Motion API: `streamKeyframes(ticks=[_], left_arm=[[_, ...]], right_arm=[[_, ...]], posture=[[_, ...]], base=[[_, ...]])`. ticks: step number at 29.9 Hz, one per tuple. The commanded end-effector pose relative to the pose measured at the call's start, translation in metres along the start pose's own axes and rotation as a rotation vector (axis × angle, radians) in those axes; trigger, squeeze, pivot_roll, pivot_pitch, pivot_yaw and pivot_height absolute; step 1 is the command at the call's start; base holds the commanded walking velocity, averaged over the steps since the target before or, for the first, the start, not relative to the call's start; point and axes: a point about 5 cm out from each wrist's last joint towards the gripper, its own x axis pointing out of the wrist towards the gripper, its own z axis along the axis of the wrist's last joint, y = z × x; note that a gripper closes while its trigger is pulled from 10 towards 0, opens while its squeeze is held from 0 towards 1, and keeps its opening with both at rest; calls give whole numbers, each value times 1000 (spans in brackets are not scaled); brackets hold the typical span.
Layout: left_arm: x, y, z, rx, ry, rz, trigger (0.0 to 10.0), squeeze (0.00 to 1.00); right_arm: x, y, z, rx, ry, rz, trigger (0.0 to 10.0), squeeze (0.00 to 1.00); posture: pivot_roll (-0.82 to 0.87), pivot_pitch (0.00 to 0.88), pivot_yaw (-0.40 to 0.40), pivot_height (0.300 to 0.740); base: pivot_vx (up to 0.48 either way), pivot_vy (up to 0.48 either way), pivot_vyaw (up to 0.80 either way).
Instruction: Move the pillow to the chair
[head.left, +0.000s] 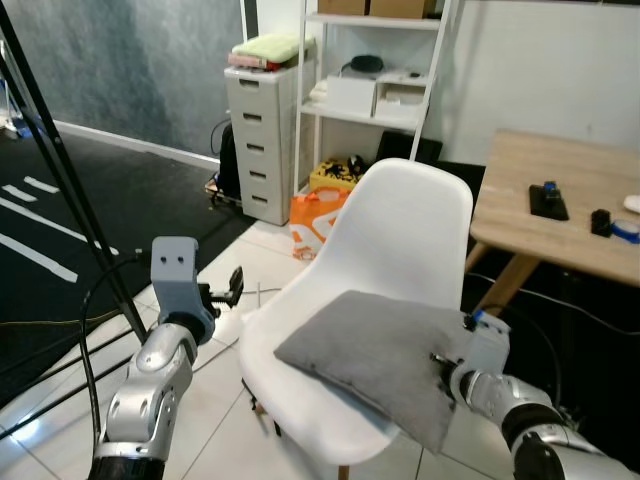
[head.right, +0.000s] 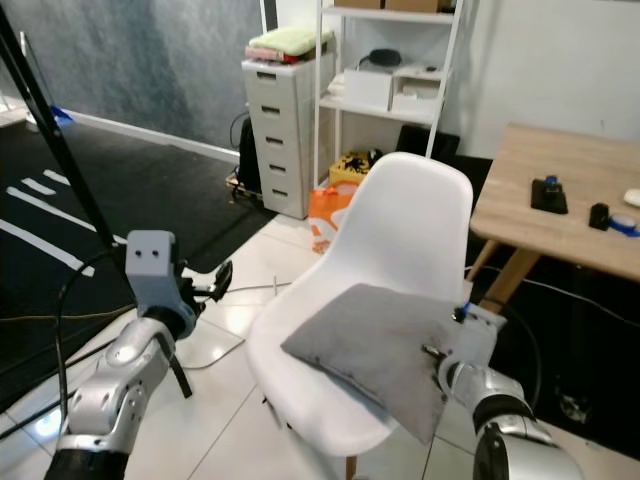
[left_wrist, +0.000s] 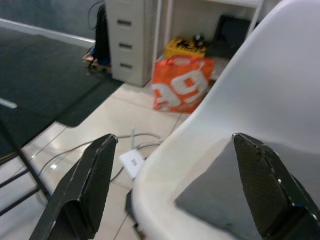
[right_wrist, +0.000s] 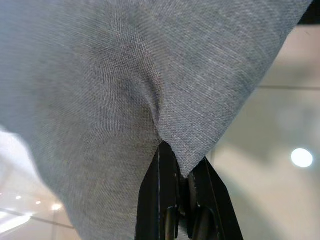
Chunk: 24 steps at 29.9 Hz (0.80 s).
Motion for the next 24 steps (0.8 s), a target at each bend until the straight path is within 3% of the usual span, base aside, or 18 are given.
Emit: streamKeyframes(ticks=[1, 6, 16, 24], left_arm=[[-2, 2, -4, 16, 25, -1, 10000, 0], [-3, 2, -4, 12, 30, -9, 10000, 0], [-4, 1, -4, 11, 32, -14, 10000, 0], [-5, 1, -4, 10, 37, -17, 10000, 0]], right_arm=[[0, -2, -2, -11, -3, -24, 10000, 0], [-2, -15, 12, 52, -93, -56, 10000, 0], [-4, -11, 20, 74, -127, -10, 10000, 0], [-9, -13, 44, 136, -246, 1, 10000, 0]], posture=[[-168, 60, 31, 590], [-168, 64, 33, 580], [-168, 66, 34, 580], [-161, 70, 41, 580]], base=[[0, 0, 0], [0, 0, 0], [0, 0, 0], [0, 0, 0]])
